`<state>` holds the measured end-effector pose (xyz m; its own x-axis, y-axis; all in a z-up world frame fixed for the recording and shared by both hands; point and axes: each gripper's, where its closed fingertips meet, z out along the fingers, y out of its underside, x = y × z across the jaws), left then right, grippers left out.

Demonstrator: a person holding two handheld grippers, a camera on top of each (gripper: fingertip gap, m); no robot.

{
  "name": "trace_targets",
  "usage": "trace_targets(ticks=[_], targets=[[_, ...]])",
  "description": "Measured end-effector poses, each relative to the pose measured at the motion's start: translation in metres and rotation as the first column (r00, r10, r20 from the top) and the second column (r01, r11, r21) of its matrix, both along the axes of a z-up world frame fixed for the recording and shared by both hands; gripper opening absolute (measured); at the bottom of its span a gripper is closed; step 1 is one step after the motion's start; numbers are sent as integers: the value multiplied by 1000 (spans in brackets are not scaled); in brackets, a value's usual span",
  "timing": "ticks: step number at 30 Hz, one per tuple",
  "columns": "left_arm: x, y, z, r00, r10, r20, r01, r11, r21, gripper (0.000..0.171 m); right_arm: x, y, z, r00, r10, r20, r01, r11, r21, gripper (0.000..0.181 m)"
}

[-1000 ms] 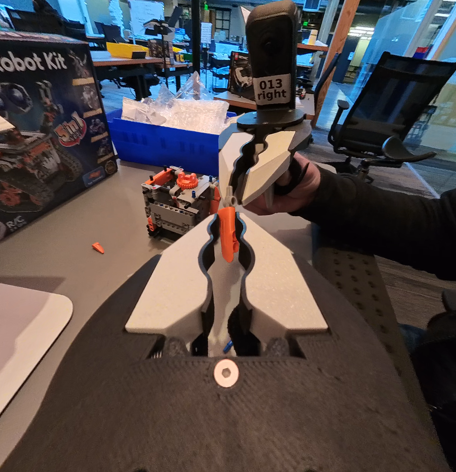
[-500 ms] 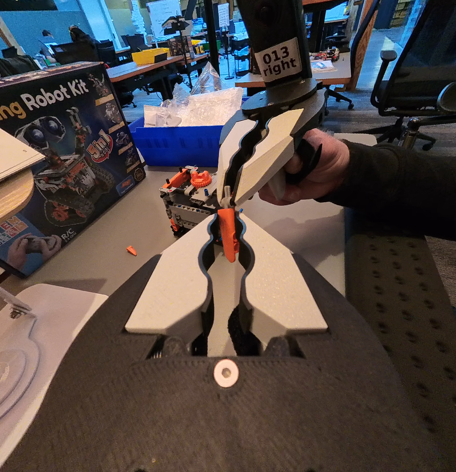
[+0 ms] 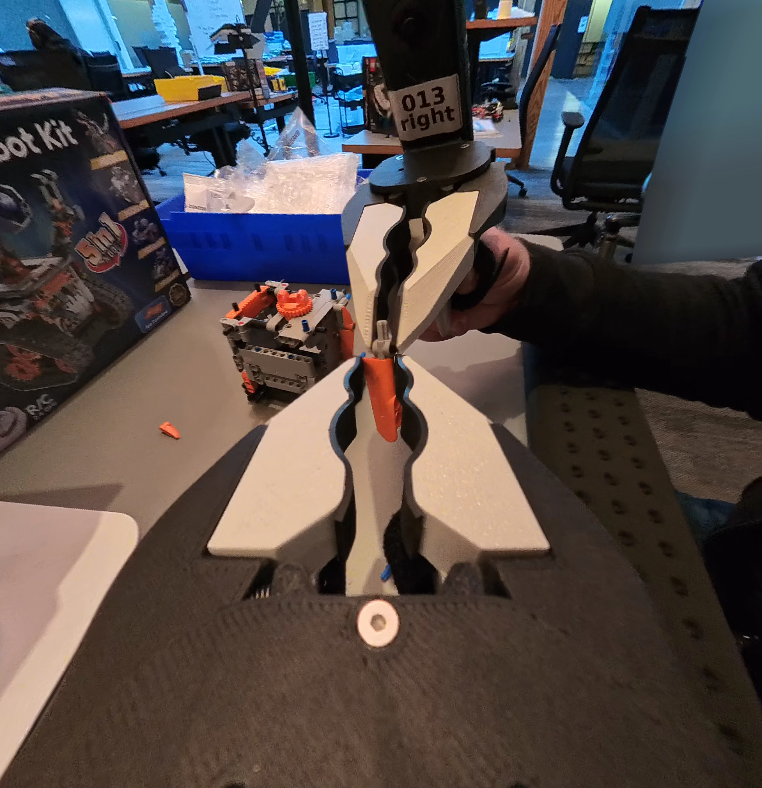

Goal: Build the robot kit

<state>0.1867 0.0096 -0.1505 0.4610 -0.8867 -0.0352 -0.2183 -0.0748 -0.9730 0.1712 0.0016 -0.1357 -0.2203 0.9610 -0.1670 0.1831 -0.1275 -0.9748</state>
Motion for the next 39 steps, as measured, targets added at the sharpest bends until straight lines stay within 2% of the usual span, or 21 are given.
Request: trace_targets(ticks=[7,15,20,25,29,37,39], targets=[[4,-4,-8,998,-53,17,55,995,-88,12,1,-4,0,1000,20,-3,-20,1000,17,5],[1,0,-5,1000,-10,8,11,998,-57,11,-1,-1,3,1000,-6,-21,6,1000,8,5],[-6,8,-1,998,60,-17,-60,998,5,11,0,5,6,998,-39,-41,39,999,-9,6],[-12,15,-3,986,145,-87,-138,987,85,11,-1,9,5,997,-64,-38,63,998,-20,5],[-10,15,-7,972,178,-154,-155,976,151,11,-3,8,2,998,-66,-22,66,998,1,0],[-15,17,-2,976,180,-124,-163,978,134,11,-1,12,7,995,-90,-43,90,996,-12,0],[-20,18,3,975,194,-108,-179,974,138,11,0,15,10,993,-104,-57,103,994,-24,7]])
